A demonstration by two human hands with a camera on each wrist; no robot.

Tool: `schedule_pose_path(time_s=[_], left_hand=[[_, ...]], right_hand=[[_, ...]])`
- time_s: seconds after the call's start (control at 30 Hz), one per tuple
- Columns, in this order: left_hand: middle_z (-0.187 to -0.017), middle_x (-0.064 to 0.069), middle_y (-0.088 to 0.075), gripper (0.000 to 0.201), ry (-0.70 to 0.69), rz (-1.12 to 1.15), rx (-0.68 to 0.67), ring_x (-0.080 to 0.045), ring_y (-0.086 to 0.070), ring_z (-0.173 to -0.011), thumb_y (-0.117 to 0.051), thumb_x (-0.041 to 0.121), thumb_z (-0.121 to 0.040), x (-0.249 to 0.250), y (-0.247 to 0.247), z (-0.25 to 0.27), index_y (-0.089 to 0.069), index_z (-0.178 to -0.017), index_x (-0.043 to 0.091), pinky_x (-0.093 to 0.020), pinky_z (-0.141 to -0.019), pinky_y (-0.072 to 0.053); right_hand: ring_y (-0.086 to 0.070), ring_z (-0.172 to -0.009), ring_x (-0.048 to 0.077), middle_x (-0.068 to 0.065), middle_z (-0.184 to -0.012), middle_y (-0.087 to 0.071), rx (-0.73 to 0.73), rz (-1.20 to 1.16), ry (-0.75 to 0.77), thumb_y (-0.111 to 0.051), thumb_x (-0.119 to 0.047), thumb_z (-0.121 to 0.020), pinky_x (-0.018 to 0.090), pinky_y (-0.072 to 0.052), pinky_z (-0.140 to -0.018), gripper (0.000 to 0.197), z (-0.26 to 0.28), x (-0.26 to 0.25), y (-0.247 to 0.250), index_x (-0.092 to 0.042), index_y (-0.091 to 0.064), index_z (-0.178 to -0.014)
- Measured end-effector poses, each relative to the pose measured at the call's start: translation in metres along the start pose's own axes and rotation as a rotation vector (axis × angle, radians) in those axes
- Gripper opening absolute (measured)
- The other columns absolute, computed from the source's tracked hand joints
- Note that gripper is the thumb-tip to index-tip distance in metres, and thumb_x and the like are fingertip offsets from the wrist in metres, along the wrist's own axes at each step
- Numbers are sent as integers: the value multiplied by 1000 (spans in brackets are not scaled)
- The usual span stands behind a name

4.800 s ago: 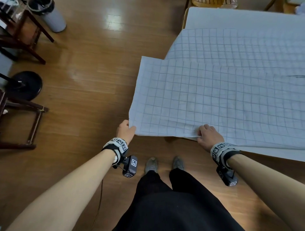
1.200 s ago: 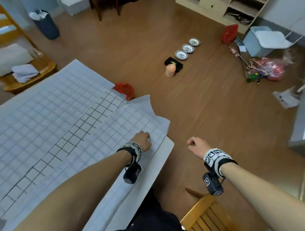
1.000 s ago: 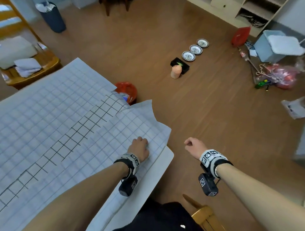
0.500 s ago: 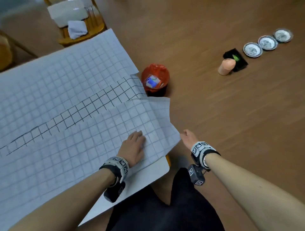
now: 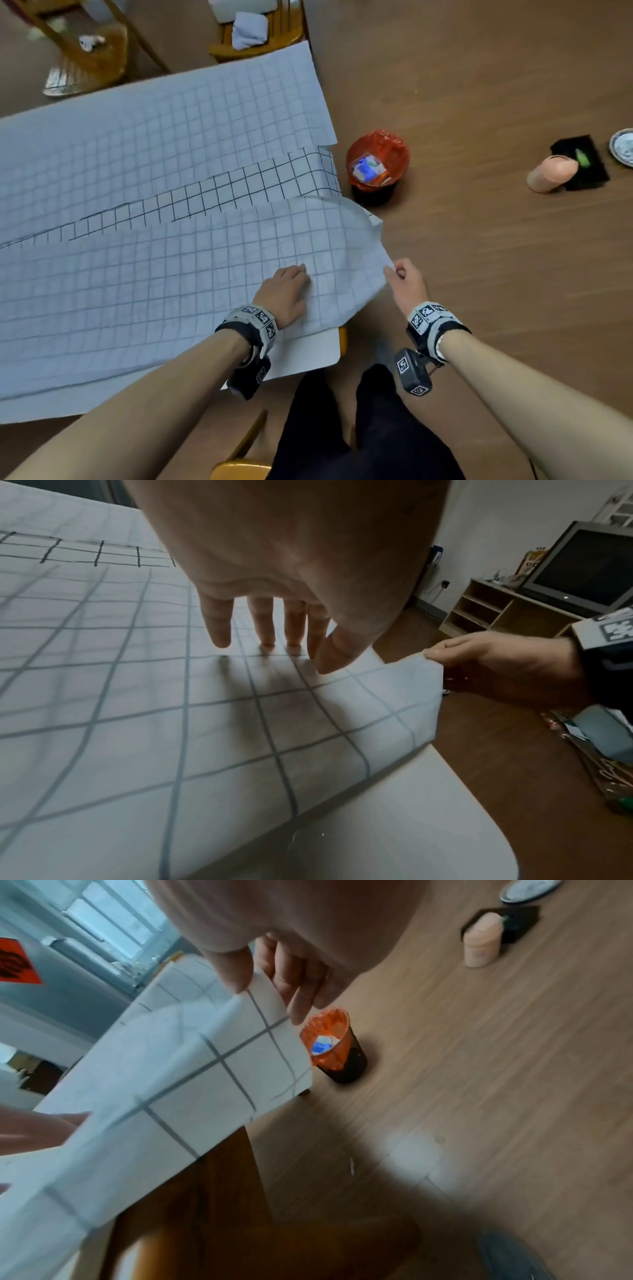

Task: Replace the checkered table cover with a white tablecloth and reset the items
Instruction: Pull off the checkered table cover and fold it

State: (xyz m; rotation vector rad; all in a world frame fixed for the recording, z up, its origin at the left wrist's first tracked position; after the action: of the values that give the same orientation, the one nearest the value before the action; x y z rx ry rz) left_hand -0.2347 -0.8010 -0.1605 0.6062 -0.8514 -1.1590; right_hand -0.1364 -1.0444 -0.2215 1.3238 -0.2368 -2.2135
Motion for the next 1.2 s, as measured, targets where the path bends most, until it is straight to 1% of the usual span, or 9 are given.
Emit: schedule_pose_path(time_s=[0.1, 0.17, 0.3, 0.47, 0.6, 0.67, 0.8, 0.93, 1.2], left_hand=[[-136, -3, -47, 42, 16, 33, 17, -27, -47, -120, -52, 19, -87, -1, 12, -3, -52, -129, 15, -44, -93, -46], [-128, -4, -51, 40, 67, 137, 43, -27, -51, -114, -51, 19, -89, -7, 25, -7, -53, -129, 16, -43, -91, -47], [-136, -9, -48, 45, 168, 258, 89, -29, -50, -121, -54, 18, -93, -33, 52, -26, -47, -137, 13, -41, -98, -44], [-148, -7, -34, 59, 199, 247, 132, -29, -38, -133, -59, 8, -87, -64, 81, -64, -40, -143, 15, -43, -99, -43], [-147, -8, -34, 70, 164, 130, 170, -31, -35, -133, -71, 26, -82, -83, 102, -101, -37, -143, 16, -48, -100, -41], [-136, -6, -44, 67, 194, 101, 159, -30, -41, -126, -73, 40, -79, -94, 111, -112, -43, -135, 18, -48, -99, -41], [-99, -6, -64, 27, 138, 97, 77, -30, -60, -97, -59, 36, -88, -107, 122, -124, -61, -99, 11, -40, -83, -48], [-85, -5, -60, 30, 73, 169, 168, -28, -58, -82, -54, 37, -94, -129, 152, -128, -59, -89, 7, -35, -69, -45], [-73, 1, -53, 28, 135, 184, 193, -28, -56, -79, -53, 36, -95, -171, 170, -150, -53, -81, 12, -33, -65, -39]], right_hand=[[-42, -57, 11, -9, -62, -45, 1, 18, 95, -56, -30, -98, 29, -38, -57, 17, 3, -29, 15, -16, -52, -91], [-50, -61, 15, 1, -65, -54, -25, -15, 118, -57, -32, -98, 32, -43, -61, 17, 4, -42, 19, -17, -54, -91], [-64, -82, 20, 3, -86, -69, -103, -141, 25, -59, -20, -96, 31, -49, -69, 13, 1, -47, 20, -8, -61, -91], [-69, -102, 18, -2, -111, -73, -267, -101, -96, -68, -33, -92, 38, -54, -93, 32, 0, -39, -1, -14, -67, -118], [-63, -89, 5, -8, -101, -67, -184, 8, -36, -60, -14, -98, 13, -49, -68, 19, 2, -53, 1, -11, -64, -116], [-63, -89, 1, -9, -99, -67, -146, 14, -18, -58, -12, -99, 9, -48, -63, 15, 5, -57, 5, -12, -64, -113], [-68, -94, 10, -4, -103, -71, -117, -17, -18, -55, -12, -100, 16, -52, -67, 15, 11, -72, 5, -14, -66, -112], [-69, -90, 16, 1, -99, -73, -37, -46, -32, -56, -13, -100, 21, -53, -67, 11, 6, -84, 8, -14, -66, -104], [-71, -87, 17, 2, -95, -74, 94, -134, -102, -68, -27, -93, 36, -57, -76, 14, -2, -90, -3, -14, -69, -98]])
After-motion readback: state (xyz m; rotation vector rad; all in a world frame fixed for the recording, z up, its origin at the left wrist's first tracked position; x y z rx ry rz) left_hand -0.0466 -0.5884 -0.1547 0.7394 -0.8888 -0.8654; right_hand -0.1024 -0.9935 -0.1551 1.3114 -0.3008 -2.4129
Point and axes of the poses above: each hand's wrist, its own z-axis away from the middle knuckle, its own y-axis out of the back of the hand, x = y × z, the point moved 9 cm from there along -z, towards the middle knuckle
